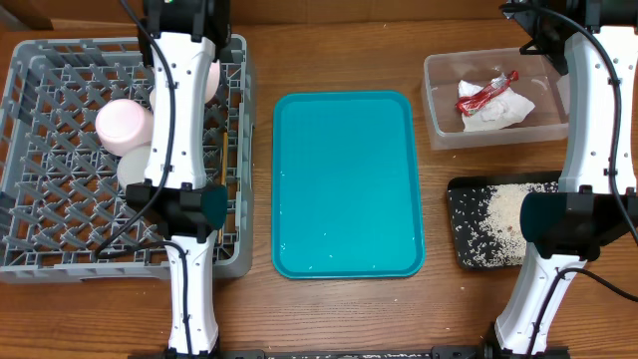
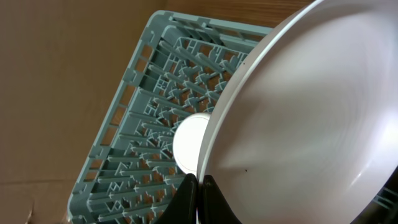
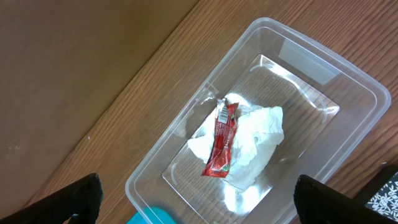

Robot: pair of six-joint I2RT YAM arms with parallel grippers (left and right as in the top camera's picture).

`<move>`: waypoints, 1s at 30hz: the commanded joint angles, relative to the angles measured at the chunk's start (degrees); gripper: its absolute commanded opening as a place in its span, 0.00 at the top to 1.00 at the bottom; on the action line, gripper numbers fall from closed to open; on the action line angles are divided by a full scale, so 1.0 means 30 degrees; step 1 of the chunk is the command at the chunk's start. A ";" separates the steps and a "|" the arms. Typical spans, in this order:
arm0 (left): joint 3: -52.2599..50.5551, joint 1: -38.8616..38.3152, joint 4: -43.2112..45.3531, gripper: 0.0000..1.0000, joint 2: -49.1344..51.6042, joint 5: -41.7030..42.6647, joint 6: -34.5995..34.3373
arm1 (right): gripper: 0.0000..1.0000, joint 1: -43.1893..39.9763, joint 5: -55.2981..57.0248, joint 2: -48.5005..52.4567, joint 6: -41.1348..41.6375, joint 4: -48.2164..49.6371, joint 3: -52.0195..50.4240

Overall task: Sort waste into correct bins and load items into the dishwasher
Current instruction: 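Carry the plate left and stand it upright in the rack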

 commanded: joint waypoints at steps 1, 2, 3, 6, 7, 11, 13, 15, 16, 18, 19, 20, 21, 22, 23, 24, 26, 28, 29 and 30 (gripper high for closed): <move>0.0430 0.0401 -0.0029 0.96 -0.0583 0.1027 0.0335 | 0.00 0.0029 0.0131 -0.0357 -0.0066 0.0036 0.0583; 0.0430 0.0452 -0.0029 0.96 -0.0583 0.1508 0.0328 | 0.00 0.0029 0.0131 -0.0357 -0.0066 0.0036 0.0583; 0.0430 0.0488 0.0022 0.96 -0.0554 0.2047 0.0328 | 0.00 0.0029 0.0131 -0.0357 -0.0066 0.0036 0.0583; 0.0430 0.0481 0.0168 0.96 -0.0474 0.3395 0.0321 | 0.00 0.0029 0.0131 -0.0357 -0.0066 0.0036 0.0583; 0.0430 0.0481 0.0204 0.96 -0.0459 0.3759 0.0321 | 0.00 0.0029 0.0131 -0.0357 -0.0066 0.0036 0.0583; 0.0335 0.0321 0.0328 0.96 -0.0393 0.4102 0.0240 | 0.00 0.0029 0.0131 -0.0357 -0.0066 0.0036 0.0583; 0.0321 0.0321 0.0328 0.96 -0.0393 0.3927 -0.0022 | 0.00 0.0029 0.0131 -0.0357 -0.0066 0.0036 0.0583; 0.0277 0.0342 0.0328 0.96 -0.0393 0.3606 -0.0102 | 0.00 0.0029 0.0131 -0.0357 -0.0066 0.0036 0.0583; 0.0270 0.0386 0.0335 0.96 -0.0393 0.3337 -0.0109 | 0.00 0.0029 0.0131 -0.0357 -0.0066 0.0036 0.0583; 0.0270 0.0452 0.0364 0.96 -0.0393 0.3111 -0.0102 | 0.00 0.0029 0.0131 -0.0357 -0.0066 0.0036 0.0583; 0.0270 0.0452 0.0415 0.96 -0.0393 0.3111 -0.0095 | 0.00 0.0029 0.0131 -0.0357 -0.0066 0.0036 0.0583; 0.0270 0.0452 0.0495 0.96 -0.0393 0.3111 -0.0080 | 0.00 0.0029 0.0131 -0.0357 -0.0066 0.0036 0.0583; 0.0240 0.0444 0.0634 0.96 -0.0393 0.3111 0.0044 | 0.00 0.0029 0.0131 -0.0357 -0.0058 0.0036 0.0583; 0.0160 0.0444 0.0809 0.96 -0.0393 0.3104 0.0270 | 0.00 0.0029 0.0131 -0.0357 -0.0066 0.0036 0.0583; 0.0109 0.0444 0.0940 0.96 -0.0393 0.3002 0.0503 | 0.00 0.0029 0.0131 -0.0357 -0.0066 0.0036 0.0583; 0.0095 0.0444 0.0954 0.96 -0.0379 0.2761 0.0481 | 0.00 0.0029 0.0131 -0.0357 -0.0066 0.0036 0.0583; 0.0000 0.0430 0.0962 0.96 -0.0335 0.2208 0.0488 | 0.00 0.0029 0.0131 -0.0357 -0.0066 0.0036 0.0583; -0.0109 0.0430 0.0962 0.96 -0.0284 0.1836 0.0517 | 0.00 0.0029 0.0131 -0.0357 -0.0066 0.0036 0.0583; -0.0124 0.0430 0.0954 0.96 -0.0226 0.1821 0.0670 | 0.00 0.0029 0.0131 -0.0357 -0.0066 0.0036 0.0583; -0.0131 0.0423 0.0954 0.96 -0.0168 0.1836 0.0933 | 0.00 0.0029 0.0131 -0.0357 -0.0066 0.0036 0.0583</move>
